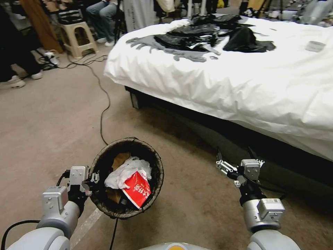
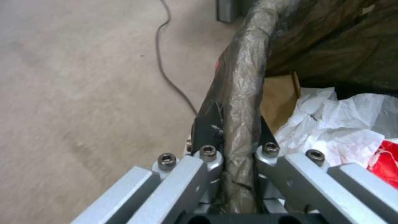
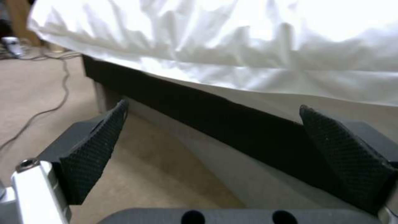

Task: Pick up the trash bin, then pick up the garbage from the floor and place it into the trash bin.

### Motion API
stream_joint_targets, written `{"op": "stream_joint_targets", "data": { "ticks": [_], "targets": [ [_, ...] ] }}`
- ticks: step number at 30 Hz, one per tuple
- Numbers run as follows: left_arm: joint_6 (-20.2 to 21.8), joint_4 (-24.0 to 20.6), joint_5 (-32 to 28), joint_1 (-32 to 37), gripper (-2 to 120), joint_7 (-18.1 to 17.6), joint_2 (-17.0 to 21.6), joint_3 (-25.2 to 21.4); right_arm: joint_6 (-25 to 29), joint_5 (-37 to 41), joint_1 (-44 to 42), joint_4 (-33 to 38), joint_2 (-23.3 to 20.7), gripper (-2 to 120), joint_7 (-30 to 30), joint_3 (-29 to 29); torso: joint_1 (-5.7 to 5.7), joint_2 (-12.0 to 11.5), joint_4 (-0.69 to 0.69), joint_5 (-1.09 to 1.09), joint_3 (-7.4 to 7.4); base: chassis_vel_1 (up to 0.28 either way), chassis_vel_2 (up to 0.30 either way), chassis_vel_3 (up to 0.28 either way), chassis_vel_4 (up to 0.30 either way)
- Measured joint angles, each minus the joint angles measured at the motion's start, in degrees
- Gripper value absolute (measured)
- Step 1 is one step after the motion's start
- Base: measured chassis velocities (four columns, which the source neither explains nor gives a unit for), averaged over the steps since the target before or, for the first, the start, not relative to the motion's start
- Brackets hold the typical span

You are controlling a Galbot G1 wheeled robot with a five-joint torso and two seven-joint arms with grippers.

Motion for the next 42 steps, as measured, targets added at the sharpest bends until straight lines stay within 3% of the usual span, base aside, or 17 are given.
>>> {"op": "stream_joint_targets", "data": {
  "ticks": [42],
  "targets": [
    [0.0,0.0,0.0,0.0,2,0.0,0.0,0.0,0.6,-1.4,-1.3,-1.3,1.0,100,1.9,-0.7,0.0,0.0,0.0,0.0,0.01,0.102,0.099,0.097,0.095]
  ]
}}
